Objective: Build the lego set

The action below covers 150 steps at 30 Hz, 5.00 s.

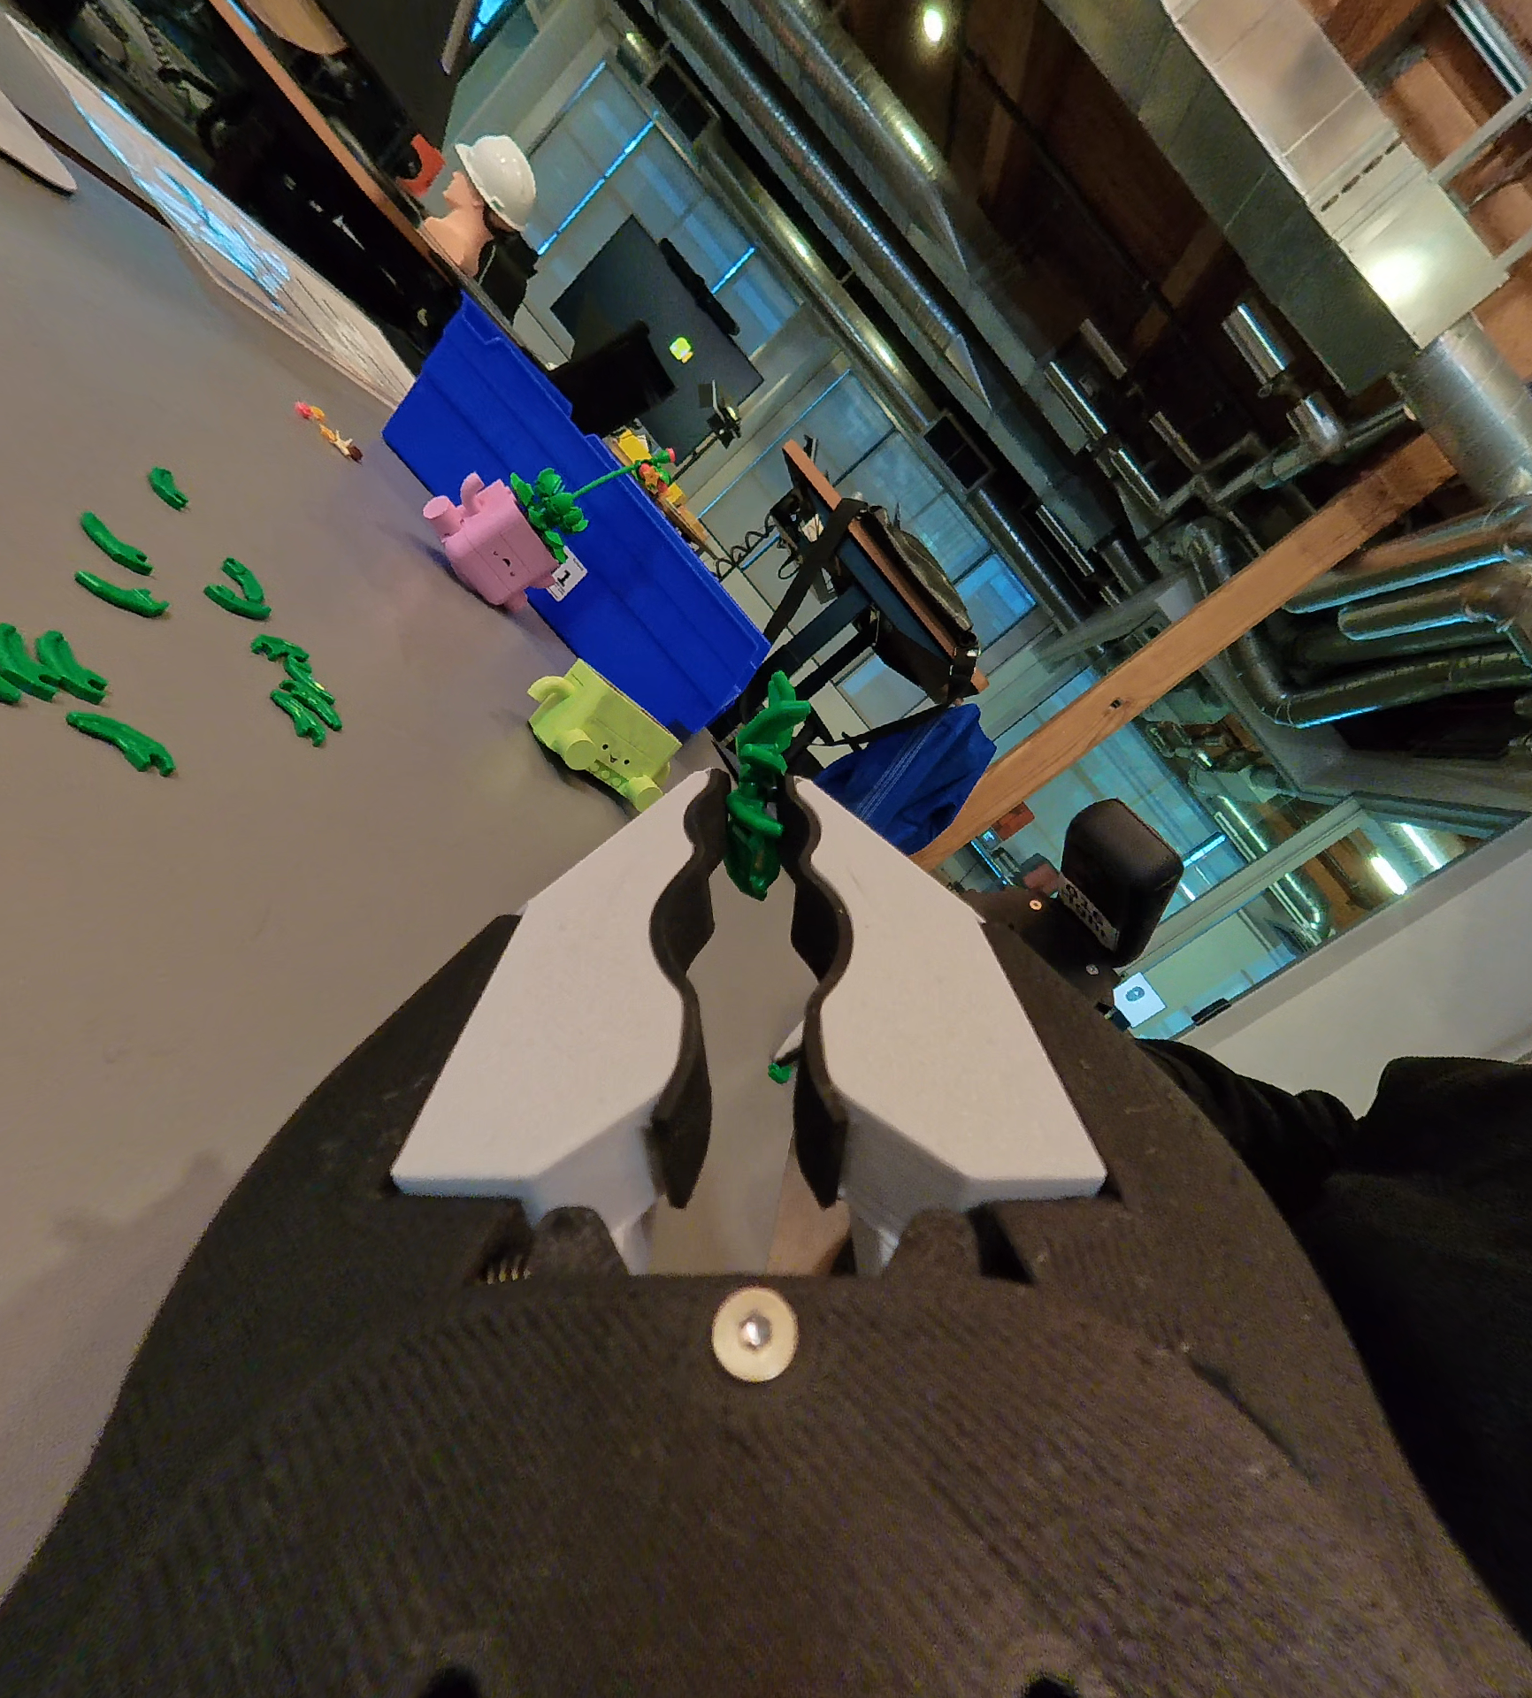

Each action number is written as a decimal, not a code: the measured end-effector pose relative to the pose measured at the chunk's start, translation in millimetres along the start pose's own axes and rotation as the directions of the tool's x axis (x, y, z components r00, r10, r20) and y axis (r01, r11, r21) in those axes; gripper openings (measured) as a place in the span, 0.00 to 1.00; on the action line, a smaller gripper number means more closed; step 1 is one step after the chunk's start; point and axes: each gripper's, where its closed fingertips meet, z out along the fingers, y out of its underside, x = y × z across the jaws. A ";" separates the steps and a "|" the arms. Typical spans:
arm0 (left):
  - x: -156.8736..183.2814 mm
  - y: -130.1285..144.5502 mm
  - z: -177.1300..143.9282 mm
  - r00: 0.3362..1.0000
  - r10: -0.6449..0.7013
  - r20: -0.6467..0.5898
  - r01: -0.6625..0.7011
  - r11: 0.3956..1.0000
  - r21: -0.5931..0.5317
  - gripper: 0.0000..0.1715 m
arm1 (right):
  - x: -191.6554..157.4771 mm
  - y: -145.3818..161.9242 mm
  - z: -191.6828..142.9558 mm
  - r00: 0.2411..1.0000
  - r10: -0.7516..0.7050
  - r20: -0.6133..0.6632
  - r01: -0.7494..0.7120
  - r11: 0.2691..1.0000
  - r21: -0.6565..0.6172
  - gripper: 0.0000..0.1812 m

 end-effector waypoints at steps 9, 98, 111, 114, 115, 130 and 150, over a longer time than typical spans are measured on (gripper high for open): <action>-0.4 -0.8 -0.6 1.000 -0.001 0.000 0.001 1.000 0.003 0.05 | -4.1 2.9 -1.1 1.000 -0.009 -0.002 0.009 1.000 -0.017 0.02; 30.7 34.6 -25.3 0.997 -0.069 -0.028 0.070 0.997 0.015 0.05 | 19.5 30.1 -28.1 0.946 -0.322 0.049 0.317 0.878 -0.359 0.09; 30.2 32.1 -26.7 0.996 -0.081 -0.036 0.081 0.996 0.023 0.05 | 20.0 34.4 -22.1 0.937 -0.343 0.071 0.342 0.851 -0.398 0.13; 30.5 31.9 -26.6 0.996 -0.084 -0.040 0.085 0.996 0.024 0.05 | 17.5 30.9 -24.7 0.939 -0.340 0.051 0.334 0.868 -0.368 0.18; 30.7 32.1 -26.5 0.996 -0.085 -0.040 0.086 0.996 0.023 0.05 | 17.0 27.7 -25.7 0.938 -0.345 0.028 0.333 0.879 -0.342 0.19; 27.5 42.9 -20.0 0.999 -0.045 -0.002 0.045 0.999 -0.013 0.05 | 14.8 31.0 -42.6 0.617 -0.528 -0.584 0.622 0.782 -0.050 0.13; 22.8 58.6 -11.8 0.998 -0.062 0.008 0.063 0.997 -0.048 0.05 | 17.5 27.7 -21.2 0.634 -0.570 -0.522 0.637 0.768 -0.065 0.03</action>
